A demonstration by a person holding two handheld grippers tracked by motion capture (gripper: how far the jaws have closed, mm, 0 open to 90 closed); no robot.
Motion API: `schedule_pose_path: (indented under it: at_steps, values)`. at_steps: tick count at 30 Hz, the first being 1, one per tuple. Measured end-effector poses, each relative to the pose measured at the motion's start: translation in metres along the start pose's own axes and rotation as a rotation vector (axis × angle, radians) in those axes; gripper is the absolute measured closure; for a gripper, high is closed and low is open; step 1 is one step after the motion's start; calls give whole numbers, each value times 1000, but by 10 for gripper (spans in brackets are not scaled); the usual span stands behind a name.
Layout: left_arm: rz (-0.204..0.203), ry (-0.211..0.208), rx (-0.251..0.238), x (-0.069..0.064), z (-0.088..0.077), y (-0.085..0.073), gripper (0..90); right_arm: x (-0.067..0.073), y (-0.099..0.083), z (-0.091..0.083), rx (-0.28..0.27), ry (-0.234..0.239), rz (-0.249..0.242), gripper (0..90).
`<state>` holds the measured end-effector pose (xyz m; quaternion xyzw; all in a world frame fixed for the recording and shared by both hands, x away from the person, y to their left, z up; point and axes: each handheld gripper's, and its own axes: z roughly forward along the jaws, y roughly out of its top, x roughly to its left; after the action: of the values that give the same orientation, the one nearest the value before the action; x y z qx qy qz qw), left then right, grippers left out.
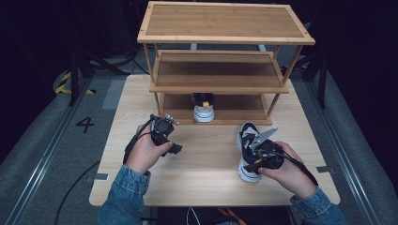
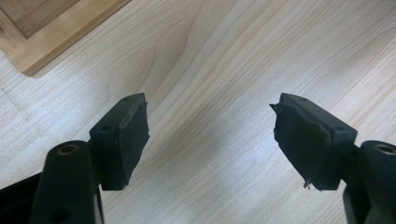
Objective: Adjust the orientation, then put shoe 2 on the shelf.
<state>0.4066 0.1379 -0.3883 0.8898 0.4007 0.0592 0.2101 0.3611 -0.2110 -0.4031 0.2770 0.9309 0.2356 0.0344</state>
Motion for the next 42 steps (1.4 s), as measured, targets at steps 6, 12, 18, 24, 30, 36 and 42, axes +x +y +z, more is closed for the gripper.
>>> schedule_pose_path:
  at_steps: [6, 12, 18, 24, 30, 36, 42]
  values:
    - [-15, 3, -1, 1, -1, -1, 265, 0, 0, 12, 25, 10, -3, 557]
    - [-14, 1, 2, 2, 0, -3, 264, -4, 0, 12, 22, 22, 7, 610]
    - [-25, 0, -1, 4, 0, -6, 263, -3, 2, 12, 25, 24, -1, 648]
    - [-30, 10, -22, 4, -4, -8, 263, -4, 3, 11, 33, 27, -33, 658]
    - [-47, 17, -26, 6, -9, -14, 263, -2, 10, 8, 20, 38, -62, 660]
    - [-65, 27, -28, 9, -14, -23, 262, -4, 23, -1, -7, 31, -91, 660]
    - [-80, 34, -43, 13, -20, -28, 258, -11, 44, -5, -22, 28, -127, 659]
